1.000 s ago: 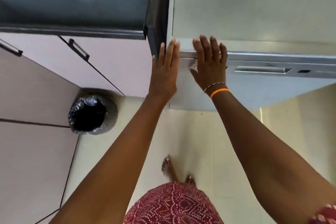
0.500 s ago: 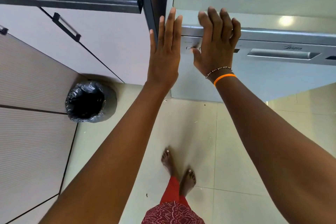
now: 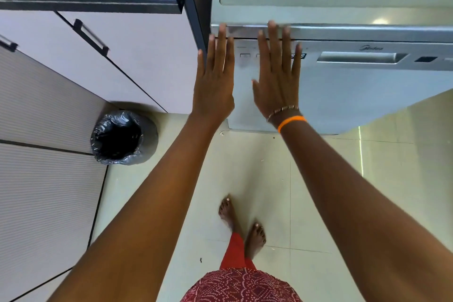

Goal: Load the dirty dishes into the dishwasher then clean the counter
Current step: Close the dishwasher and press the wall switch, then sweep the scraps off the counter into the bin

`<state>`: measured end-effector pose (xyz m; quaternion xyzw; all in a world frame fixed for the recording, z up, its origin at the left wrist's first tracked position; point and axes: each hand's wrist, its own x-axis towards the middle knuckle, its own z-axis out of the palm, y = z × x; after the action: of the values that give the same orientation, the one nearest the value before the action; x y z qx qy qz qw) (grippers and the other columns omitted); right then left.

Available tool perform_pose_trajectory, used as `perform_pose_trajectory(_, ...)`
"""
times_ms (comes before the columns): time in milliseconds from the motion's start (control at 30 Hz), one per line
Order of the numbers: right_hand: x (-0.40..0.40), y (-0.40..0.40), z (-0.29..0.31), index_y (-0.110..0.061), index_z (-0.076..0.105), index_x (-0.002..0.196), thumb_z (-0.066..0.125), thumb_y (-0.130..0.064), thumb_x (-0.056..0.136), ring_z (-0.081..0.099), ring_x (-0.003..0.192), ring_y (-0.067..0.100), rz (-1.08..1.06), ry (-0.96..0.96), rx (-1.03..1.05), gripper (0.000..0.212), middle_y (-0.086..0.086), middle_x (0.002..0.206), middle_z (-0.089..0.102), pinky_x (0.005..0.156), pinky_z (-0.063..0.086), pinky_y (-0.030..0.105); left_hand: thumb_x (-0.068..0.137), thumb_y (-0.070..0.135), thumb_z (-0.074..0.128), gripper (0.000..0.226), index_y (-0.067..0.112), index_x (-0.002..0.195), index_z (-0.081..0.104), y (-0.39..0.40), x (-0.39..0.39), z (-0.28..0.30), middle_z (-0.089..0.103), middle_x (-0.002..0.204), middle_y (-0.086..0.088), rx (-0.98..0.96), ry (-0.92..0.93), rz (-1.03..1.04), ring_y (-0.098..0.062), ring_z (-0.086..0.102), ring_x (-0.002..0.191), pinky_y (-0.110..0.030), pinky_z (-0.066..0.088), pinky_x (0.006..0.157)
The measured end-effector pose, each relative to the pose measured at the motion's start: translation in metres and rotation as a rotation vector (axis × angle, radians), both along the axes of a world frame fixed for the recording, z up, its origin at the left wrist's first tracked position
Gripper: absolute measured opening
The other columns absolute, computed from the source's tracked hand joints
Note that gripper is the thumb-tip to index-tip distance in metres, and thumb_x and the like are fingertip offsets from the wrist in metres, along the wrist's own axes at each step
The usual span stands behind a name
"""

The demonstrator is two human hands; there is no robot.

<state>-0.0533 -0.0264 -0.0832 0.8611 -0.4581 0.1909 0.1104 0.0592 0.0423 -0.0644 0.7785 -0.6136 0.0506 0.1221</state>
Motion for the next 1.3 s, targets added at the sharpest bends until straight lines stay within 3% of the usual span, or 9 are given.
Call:
perform_pose_trajectory(100,-0.029,0.039,-0.027,-0.005,0.026,0.143,0.070,-0.023,0.072,0.024,0.140,0.034,0.078,0.074,0.153,0.085,0.015,0.151,0.027,0.112,0.011,0.052,0.081,0.007,0.059,0.088,0.004,0.149,0.002,0.032,-0.019,-0.022,-0.005,0.157,-0.014,0.163,0.032,0.001,-0.032,-0.007,0.145,-0.041,-0.007,0.114)
perform_pose_trajectory(233,-0.057,0.065,-0.043,-0.005,0.027,0.143,0.070,-0.025,0.076,0.024,0.140,0.034,0.028,0.135,0.333,0.082,0.015,0.151,0.027,0.110,0.008,0.053,0.086,0.013,0.059,0.085,0.006,0.149,0.003,0.056,-0.037,-0.041,-0.005,0.158,-0.011,0.304,0.090,0.022,-0.030,-0.008,0.145,-0.039,-0.010,0.112)
perform_pose_trajectory(367,-0.069,0.073,-0.038,-0.008,0.013,0.147,0.055,-0.028,0.089,0.010,0.144,0.030,-0.020,0.154,0.418,0.075,0.009,0.156,0.013,0.111,-0.005,0.051,0.089,0.013,0.055,0.081,0.008,0.149,0.001,0.064,-0.054,-0.042,-0.005,0.158,-0.008,0.323,0.151,-0.016,-0.028,-0.008,0.145,-0.038,-0.010,0.112)
perform_pose_trajectory(567,-0.079,0.075,-0.028,-0.010,0.005,0.148,0.046,-0.033,0.094,0.000,0.145,0.028,-0.021,0.151,0.446,0.071,0.008,0.157,0.003,0.110,-0.012,0.049,0.090,0.010,0.051,0.076,0.008,0.149,0.001,0.064,-0.075,-0.039,-0.001,0.158,-0.008,0.242,0.229,-0.028,-0.027,-0.006,0.145,-0.033,-0.012,0.111)
perform_pose_trajectory(767,-0.089,0.078,-0.026,-0.011,0.001,0.148,0.043,-0.034,0.096,-0.002,0.145,0.029,-0.016,0.197,0.415,0.071,0.008,0.157,-0.001,0.110,-0.012,0.050,0.089,0.005,0.046,0.073,0.006,0.148,0.004,0.070,-0.087,-0.040,0.002,0.158,-0.011,0.172,0.247,-0.019,-0.027,-0.003,0.146,-0.034,-0.009,0.113)
perform_pose_trajectory(1033,-0.089,0.078,-0.023,-0.011,0.001,0.148,0.042,-0.039,0.095,-0.003,0.144,0.028,-0.009,0.164,0.385,0.072,0.008,0.157,-0.001,0.109,-0.014,0.049,0.092,0.016,0.050,0.074,0.006,0.148,0.004,0.072,-0.091,-0.034,0.003,0.158,-0.010,0.154,0.269,-0.037,-0.026,-0.002,0.146,-0.035,-0.009,0.113)
perform_pose_trajectory(1167,-0.078,0.078,-0.014,-0.011,0.009,0.148,0.046,-0.041,0.093,0.005,0.144,0.030,0.039,0.121,0.349,0.073,0.010,0.156,0.007,0.110,-0.008,0.050,0.091,0.014,0.051,0.074,0.006,0.148,0.005,0.075,-0.088,-0.026,0.004,0.158,-0.010,0.099,0.294,-0.019,-0.026,-0.001,0.146,-0.034,-0.008,0.113)
perform_pose_trajectory(1300,-0.047,0.076,0.010,-0.009,0.024,0.145,0.057,-0.039,0.087,0.023,0.141,0.031,0.139,0.138,0.255,0.073,0.012,0.152,0.024,0.110,0.007,0.053,0.090,0.014,0.054,0.075,0.005,0.148,0.006,0.079,-0.066,-0.006,0.007,0.157,-0.011,0.037,0.296,0.041,-0.027,0.002,0.146,-0.038,-0.003,0.115)
